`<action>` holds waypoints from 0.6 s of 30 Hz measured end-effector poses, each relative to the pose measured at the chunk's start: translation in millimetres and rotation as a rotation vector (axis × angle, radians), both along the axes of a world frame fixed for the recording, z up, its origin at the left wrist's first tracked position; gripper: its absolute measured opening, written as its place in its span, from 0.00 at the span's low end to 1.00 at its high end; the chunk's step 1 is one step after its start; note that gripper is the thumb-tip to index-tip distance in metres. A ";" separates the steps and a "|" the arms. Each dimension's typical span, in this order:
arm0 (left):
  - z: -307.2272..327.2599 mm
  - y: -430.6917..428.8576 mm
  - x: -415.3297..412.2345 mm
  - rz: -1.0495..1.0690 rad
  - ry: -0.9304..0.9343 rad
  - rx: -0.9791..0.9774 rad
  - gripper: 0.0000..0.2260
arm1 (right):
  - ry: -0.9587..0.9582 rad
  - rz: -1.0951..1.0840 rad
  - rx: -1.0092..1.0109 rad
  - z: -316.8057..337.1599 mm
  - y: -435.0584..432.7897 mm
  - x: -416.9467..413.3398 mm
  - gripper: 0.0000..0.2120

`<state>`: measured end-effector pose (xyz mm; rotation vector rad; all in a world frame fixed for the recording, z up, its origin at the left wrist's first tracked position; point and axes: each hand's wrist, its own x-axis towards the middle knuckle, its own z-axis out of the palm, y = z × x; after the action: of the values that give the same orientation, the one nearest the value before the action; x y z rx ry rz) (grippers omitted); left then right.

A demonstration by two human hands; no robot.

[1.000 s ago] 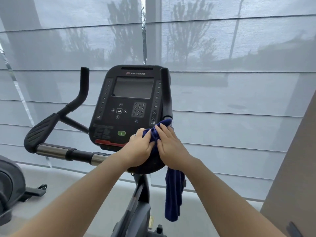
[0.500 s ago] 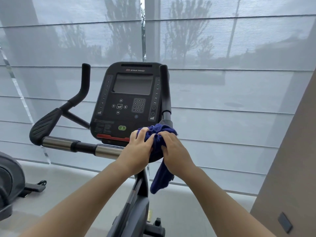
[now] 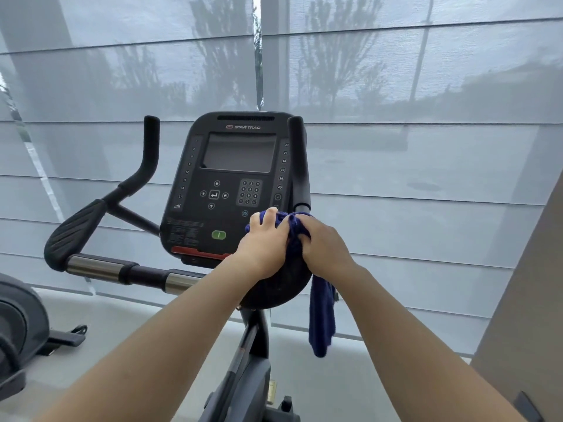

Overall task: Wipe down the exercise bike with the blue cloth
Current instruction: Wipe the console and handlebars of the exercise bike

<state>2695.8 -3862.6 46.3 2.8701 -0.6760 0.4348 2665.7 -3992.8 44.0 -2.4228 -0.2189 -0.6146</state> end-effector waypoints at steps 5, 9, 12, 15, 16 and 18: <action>0.4 10.7 -7.4 -0.055 0.100 -0.089 0.21 | -0.036 -0.015 0.029 -3.3 4.0 -13.5 0.16; -3.3 26.3 -31.4 -0.101 0.099 -0.075 0.20 | -0.066 0.031 0.019 -11.9 5.3 -39.0 0.17; -9.5 40.9 -51.2 -0.109 0.080 -0.052 0.22 | -0.092 0.101 0.006 -23.3 8.9 -60.2 0.16; -16.9 55.2 -71.3 -0.112 0.069 -0.023 0.24 | -0.089 0.149 0.046 -36.0 18.1 -77.8 0.16; -19.7 59.1 -77.6 -0.114 0.069 -0.012 0.25 | -0.073 0.169 0.063 -40.0 21.7 -83.0 0.16; -22.2 64.8 -88.5 -0.133 0.096 -0.041 0.26 | -0.010 0.213 0.138 -44.6 28.4 -92.9 0.16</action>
<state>2607.3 -3797.8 24.1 2.7661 -0.8246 0.2870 2572.8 -3964.4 -0.6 -2.2277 -0.4186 -0.5279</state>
